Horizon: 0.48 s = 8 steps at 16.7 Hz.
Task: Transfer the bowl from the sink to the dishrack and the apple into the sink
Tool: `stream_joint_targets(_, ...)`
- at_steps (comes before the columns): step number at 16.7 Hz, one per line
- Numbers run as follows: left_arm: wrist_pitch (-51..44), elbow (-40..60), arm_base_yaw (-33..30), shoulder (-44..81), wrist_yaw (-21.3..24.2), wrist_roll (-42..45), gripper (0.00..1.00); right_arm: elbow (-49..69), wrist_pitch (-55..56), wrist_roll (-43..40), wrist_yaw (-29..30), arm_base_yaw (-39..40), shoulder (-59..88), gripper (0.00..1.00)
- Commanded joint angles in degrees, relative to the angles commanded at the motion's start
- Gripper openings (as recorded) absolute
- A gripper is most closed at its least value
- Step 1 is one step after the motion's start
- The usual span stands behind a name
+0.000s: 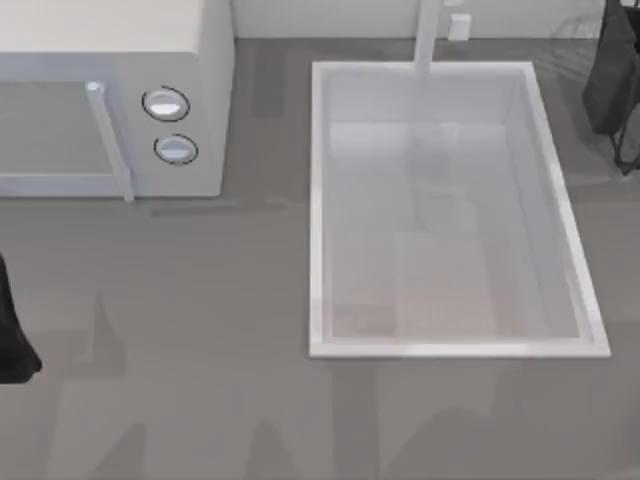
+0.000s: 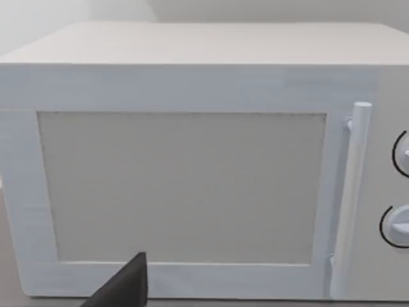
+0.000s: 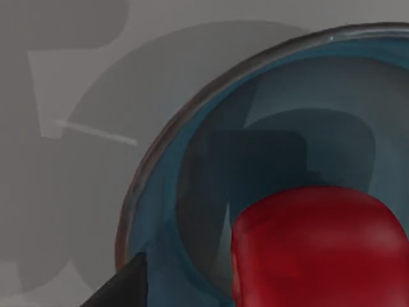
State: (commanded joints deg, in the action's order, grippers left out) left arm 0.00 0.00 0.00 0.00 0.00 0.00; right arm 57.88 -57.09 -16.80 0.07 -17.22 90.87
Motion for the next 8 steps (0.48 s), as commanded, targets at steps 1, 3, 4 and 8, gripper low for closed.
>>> stream_joint_targets(1,0.0,0.0,0.0,0.0,0.0,0.0,1.00,-1.3,2.4,0.1,0.0,-0.1,1.0,1.00)
stream_joint_targets(3,0.0,0.0,0.0,0.0,0.0,0.0,1.00,-4.3,8.0,0.2,0.0,-0.2,3.3,1.00)
stream_joint_targets(4,0.0,0.0,0.0,0.0,0.0,0.0,1.00,-5.8,10.9,0.2,0.0,-0.2,4.5,1.00)
stream_joint_targets(8,0.0,0.0,0.0,0.0,0.0,0.0,1.00,-10.2,18.5,0.2,0.0,-0.1,8.0,1.00)
